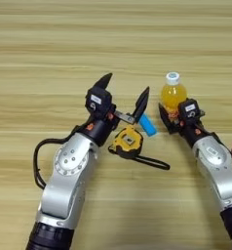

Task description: Move the objects on the table

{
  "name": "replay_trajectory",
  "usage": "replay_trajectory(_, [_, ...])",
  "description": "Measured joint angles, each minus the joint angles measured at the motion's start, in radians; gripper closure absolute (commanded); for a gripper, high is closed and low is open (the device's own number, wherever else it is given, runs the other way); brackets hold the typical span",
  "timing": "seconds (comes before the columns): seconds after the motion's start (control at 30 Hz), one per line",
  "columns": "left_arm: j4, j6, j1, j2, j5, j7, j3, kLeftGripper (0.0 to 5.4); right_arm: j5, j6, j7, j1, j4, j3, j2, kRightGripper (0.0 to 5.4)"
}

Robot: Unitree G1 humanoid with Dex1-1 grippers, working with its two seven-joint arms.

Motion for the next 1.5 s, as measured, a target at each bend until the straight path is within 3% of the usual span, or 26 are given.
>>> replay_trajectory(0.37, [0.024, -0.013, -0.005, -0.002, 0.001, 0.007, 0.0, 0.0, 0.03, -0.024, -0.005, -0.057, 0.142, -0.052, 0.003, 1.96])
replay_trajectory(0.67, [0.036, -0.014, -0.006, -0.003, 0.002, 0.014, 0.0, 0.0, 0.057, -0.028, 0.061, -0.057, 0.143, -0.038, 0.056, 1.96])
replay_trajectory(1.5, [0.036, -0.014, -0.007, -0.002, 0.002, 0.023, 0.007, 0.0, 0.056, -0.035, 0.061, -0.099, 0.209, -0.043, 0.088, 1.96])
